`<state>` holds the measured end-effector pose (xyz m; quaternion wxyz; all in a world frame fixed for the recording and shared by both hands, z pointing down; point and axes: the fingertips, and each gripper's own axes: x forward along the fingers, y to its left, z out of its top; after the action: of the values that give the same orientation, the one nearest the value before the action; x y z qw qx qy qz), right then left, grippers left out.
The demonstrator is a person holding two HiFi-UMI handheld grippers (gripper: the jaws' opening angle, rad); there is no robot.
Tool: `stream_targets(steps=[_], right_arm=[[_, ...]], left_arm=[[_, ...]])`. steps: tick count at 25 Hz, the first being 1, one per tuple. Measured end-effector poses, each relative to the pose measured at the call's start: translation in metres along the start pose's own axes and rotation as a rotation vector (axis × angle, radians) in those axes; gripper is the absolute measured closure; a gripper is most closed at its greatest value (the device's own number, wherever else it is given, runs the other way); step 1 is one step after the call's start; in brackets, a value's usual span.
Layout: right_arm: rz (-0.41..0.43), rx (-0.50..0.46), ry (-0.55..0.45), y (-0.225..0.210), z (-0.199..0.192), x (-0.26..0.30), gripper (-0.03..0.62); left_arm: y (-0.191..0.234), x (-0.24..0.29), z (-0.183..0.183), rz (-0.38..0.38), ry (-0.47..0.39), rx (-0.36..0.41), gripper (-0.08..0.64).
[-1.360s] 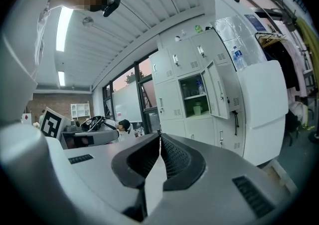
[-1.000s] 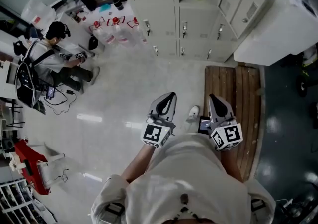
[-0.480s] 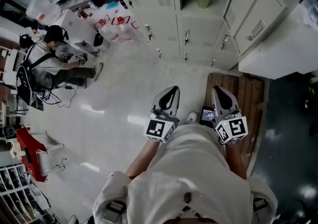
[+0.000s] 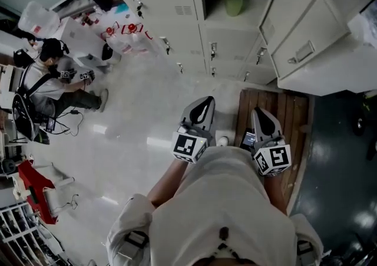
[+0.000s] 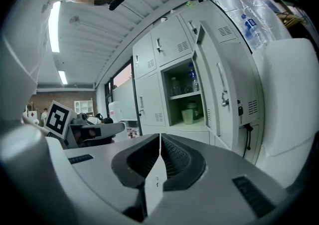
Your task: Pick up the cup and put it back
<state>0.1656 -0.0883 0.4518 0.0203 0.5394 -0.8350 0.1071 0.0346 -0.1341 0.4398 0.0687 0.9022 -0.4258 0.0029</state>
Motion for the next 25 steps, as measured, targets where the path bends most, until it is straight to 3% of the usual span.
stream_targets(steps=[9, 16, 21, 23, 25], right_arm=[[-0.139, 0.023, 0.023, -0.071, 0.026, 0.076, 0.566], [-0.204, 0.048, 0.039, -0.086, 0.040, 0.135, 0.566], [-0.262, 0.047, 0.048, -0.102, 0.051, 0.164, 0.566], [-0.304, 0.055, 0.042, -0.108, 0.052, 0.169, 0.566], [-0.338, 0.060, 0.041, -0.114, 0.050, 0.173, 0.566]], left_arm=[[0.052, 0.130, 0.015, -0.114, 0.002, 0.003, 0.551], [0.093, 0.208, 0.020, -0.196, 0.024, 0.017, 0.550], [0.118, 0.264, 0.028, -0.208, 0.027, 0.034, 0.544], [0.122, 0.282, 0.019, -0.232, 0.049, 0.028, 0.422], [0.129, 0.300, 0.010, -0.230, 0.063, 0.027, 0.369]])
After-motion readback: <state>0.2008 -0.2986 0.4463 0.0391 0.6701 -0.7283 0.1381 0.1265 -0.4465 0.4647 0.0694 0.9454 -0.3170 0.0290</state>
